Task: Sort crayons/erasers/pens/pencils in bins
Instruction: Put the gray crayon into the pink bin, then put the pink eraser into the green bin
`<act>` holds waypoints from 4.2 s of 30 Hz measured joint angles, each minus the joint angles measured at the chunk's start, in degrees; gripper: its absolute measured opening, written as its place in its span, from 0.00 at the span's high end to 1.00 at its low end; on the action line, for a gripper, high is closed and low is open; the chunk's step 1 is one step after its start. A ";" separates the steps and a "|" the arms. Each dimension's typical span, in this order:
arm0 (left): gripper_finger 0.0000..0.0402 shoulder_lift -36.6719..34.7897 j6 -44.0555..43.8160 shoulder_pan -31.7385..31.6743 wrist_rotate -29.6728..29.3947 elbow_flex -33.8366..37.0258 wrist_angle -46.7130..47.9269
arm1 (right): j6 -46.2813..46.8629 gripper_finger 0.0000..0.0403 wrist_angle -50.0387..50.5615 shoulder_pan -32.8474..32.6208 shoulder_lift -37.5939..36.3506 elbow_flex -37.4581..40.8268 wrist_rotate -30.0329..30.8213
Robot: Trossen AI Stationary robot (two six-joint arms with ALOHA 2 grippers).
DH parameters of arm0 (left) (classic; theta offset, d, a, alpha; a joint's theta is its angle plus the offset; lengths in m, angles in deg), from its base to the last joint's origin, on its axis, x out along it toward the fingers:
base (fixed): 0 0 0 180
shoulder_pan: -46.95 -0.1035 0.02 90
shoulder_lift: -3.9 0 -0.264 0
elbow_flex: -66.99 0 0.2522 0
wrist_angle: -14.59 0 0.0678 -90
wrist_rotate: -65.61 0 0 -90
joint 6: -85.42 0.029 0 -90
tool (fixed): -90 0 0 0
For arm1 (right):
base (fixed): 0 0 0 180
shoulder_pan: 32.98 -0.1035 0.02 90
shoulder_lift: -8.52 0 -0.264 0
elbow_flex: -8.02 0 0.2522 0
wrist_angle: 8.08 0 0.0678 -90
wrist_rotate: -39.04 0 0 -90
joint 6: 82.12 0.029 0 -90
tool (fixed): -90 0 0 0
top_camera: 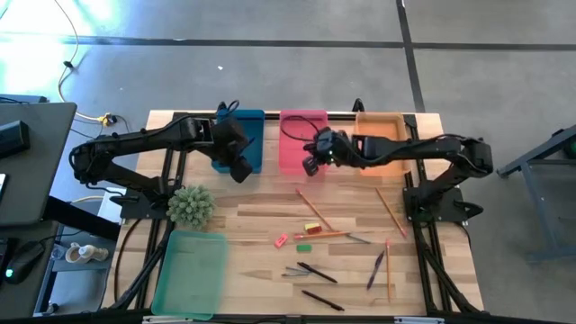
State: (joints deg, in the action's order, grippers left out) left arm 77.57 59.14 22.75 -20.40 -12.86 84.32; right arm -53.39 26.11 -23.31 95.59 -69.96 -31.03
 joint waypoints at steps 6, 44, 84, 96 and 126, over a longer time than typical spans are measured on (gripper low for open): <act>0.67 0.02 -5.05 0.00 -0.18 0.00 -0.62 | -11.96 1.00 -1.92 3.38 2.86 -0.06 0.51; 0.66 0.04 -30.58 17.64 -10.54 0.00 -0.58 | -13.42 0.85 3.70 11.38 15.48 -0.04 -18.33; 0.61 0.11 -19.41 26.39 -13.44 -6.13 -42.47 | -12.59 0.74 24.58 12.66 -14.13 0.00 -18.69; 0.66 1.45 -17.06 32.03 -20.96 -16.05 -24.71 | -2.79 0.74 35.33 8.22 -15.54 0.00 -15.35; 0.68 25.51 -34.51 38.56 -22.15 -16.50 -9.48 | 1.81 0.74 37.35 2.90 -15.54 0.00 -10.85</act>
State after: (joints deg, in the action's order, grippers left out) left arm 103.08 24.62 61.30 -42.55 -29.36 74.85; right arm -51.58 63.46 -20.41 80.05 -69.96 -41.88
